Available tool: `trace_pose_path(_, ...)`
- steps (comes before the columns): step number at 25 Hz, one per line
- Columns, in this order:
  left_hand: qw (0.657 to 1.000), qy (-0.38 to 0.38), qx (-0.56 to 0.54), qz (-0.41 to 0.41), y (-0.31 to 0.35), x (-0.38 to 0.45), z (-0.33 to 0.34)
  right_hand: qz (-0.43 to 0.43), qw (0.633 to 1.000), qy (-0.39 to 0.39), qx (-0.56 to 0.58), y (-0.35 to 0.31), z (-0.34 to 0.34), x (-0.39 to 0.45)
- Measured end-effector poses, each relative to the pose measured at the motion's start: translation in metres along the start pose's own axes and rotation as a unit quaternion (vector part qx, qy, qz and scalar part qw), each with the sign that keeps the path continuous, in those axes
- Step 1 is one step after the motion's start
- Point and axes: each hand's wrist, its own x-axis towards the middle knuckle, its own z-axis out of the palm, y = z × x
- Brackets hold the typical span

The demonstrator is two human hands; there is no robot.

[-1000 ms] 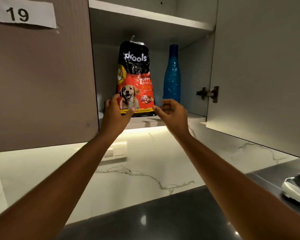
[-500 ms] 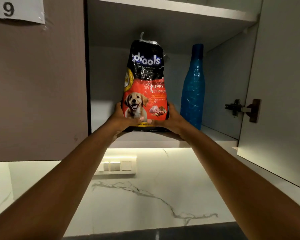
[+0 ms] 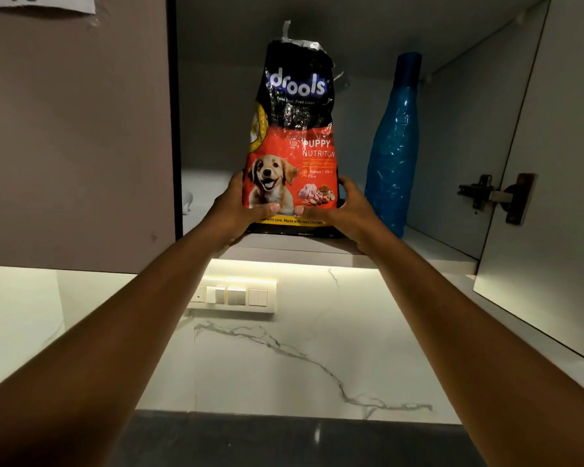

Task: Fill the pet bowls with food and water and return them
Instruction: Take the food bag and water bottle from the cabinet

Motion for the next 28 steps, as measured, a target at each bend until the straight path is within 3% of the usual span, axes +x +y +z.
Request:
trace_pose_path(4,0.998,0.013,0.056,0.013,0.017,-0.03,0.0,-0.028,0.998,0.029,-0.055,-0.016,-0.006,-0.041)
trace_pose_path(11,0.994,0.033,0.084,0.055,0.064,-0.116,-0.014,-0.025,0.997,0.058,-0.054,-0.064,-0.004,-0.124)
trace_pose_path(16,0.99,0.028,0.134,0.038,0.072,-0.185,-0.044,-0.014,0.996,0.06,-0.066,-0.085,0.017,-0.191)
trace_pose_path(20,0.984,-0.015,0.178,-0.018,0.042,-0.252,-0.07,0.045,0.996,0.003,-0.075,-0.068,0.051,-0.247)
trace_pose_path(28,0.966,-0.109,0.211,-0.106,-0.092,-0.386,-0.082,0.168,0.983,-0.063,-0.038,0.047,0.136,-0.383)
